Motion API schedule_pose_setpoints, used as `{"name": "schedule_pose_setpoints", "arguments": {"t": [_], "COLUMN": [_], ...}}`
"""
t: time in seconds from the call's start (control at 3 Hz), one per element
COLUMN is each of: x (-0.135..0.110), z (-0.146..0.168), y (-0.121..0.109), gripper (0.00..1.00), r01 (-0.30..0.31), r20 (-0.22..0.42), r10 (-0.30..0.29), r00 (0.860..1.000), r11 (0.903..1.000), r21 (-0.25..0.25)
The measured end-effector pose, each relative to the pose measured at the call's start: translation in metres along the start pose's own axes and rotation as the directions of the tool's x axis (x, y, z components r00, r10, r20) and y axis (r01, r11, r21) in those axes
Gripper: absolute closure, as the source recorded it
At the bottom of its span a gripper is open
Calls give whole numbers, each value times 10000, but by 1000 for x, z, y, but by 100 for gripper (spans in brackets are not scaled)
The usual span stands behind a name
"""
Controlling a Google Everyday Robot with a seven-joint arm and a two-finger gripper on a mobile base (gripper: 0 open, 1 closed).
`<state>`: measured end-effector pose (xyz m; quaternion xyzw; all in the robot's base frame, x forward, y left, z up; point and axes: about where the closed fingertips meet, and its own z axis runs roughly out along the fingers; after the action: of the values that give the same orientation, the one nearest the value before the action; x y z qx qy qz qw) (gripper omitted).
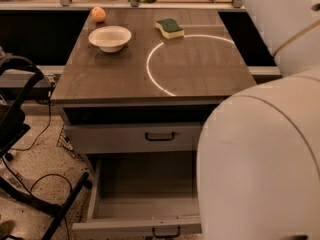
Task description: Move green jalapeno chip bag near sponge
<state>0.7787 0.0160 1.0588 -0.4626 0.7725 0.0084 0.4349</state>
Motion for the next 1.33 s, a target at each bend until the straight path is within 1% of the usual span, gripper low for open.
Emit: {"name": "schedule_pose_setpoints", "arguments": {"t": [0.33,0.67,1.0,1.33], "x": [32,34,42,92], "z": [-23,-20,-14,-18], "y": [-47,-49,-55,-125], "gripper": [100,100,100,100], "r01": [-1285,-1350,-1535,-2370], "r20": [-493,-541,-676,-762], "r10": [1369,1446,1667,2744], "r00": [9894,9880,9837,9586], "r11": [9809,9792,9738,9170], "r21": [1460,1515,1676,3210]}}
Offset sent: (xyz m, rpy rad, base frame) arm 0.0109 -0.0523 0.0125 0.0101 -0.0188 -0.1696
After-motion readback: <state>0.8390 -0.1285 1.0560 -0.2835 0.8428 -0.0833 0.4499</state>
